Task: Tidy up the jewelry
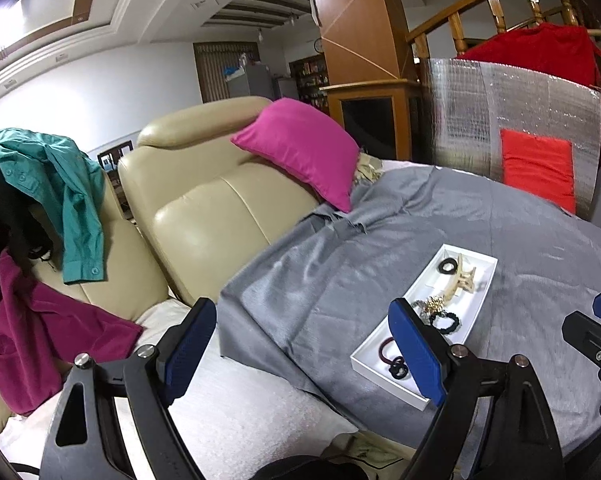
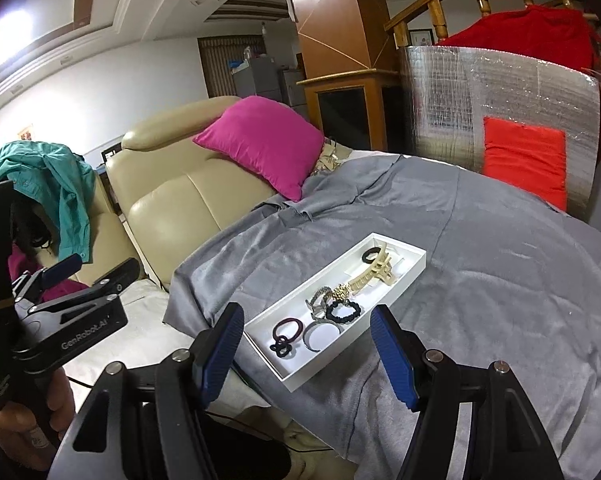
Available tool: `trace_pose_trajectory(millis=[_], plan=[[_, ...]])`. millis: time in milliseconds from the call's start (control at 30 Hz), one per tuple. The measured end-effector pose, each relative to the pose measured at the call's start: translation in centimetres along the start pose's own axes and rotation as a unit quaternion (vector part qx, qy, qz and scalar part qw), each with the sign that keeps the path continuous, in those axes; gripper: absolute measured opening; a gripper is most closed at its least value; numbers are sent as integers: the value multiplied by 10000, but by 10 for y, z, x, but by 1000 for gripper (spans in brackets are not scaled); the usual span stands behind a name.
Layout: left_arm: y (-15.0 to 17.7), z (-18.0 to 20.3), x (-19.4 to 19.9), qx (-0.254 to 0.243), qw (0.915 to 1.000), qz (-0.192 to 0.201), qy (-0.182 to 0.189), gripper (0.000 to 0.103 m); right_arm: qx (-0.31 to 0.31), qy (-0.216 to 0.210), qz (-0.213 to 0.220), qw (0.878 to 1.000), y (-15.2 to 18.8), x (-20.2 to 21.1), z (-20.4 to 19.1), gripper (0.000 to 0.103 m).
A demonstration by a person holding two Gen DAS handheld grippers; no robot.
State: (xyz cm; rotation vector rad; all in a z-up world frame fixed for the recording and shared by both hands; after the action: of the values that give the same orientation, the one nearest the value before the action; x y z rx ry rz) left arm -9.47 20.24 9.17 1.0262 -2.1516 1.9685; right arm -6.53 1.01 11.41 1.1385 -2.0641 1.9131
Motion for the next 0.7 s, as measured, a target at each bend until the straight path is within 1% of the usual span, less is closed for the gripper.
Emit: trace_pose_trajectory(millis=[200, 400, 533, 700], plan=[[-12, -16, 24, 117, 9996, 249, -105, 88, 126, 39, 130, 9998, -11, 15, -15, 71], [-21, -22, 45, 110, 9989, 438, -124, 88, 183, 141, 111, 9997, -9, 22, -21, 71], [-21, -20, 50, 59, 9989, 456, -132, 88, 89, 180, 141, 9997, -8, 27, -16, 71], [-18, -8, 51, -106, 9989, 427, -144, 89, -7, 253, 172, 9995, -7, 31, -5, 71]])
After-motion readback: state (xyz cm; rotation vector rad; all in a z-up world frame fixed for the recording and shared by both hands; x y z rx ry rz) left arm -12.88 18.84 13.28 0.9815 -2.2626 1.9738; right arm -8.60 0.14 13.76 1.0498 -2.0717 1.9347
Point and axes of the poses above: each gripper's, at about its wrist camera, not at the fingertips, and x roughly against the way its jaws point, z to its right, y to its underside, the point moved 7 cm from there along -x, roughly the way its jaws point, and after that the axes turned 5 degrees about -y, right-handed, at the moved point
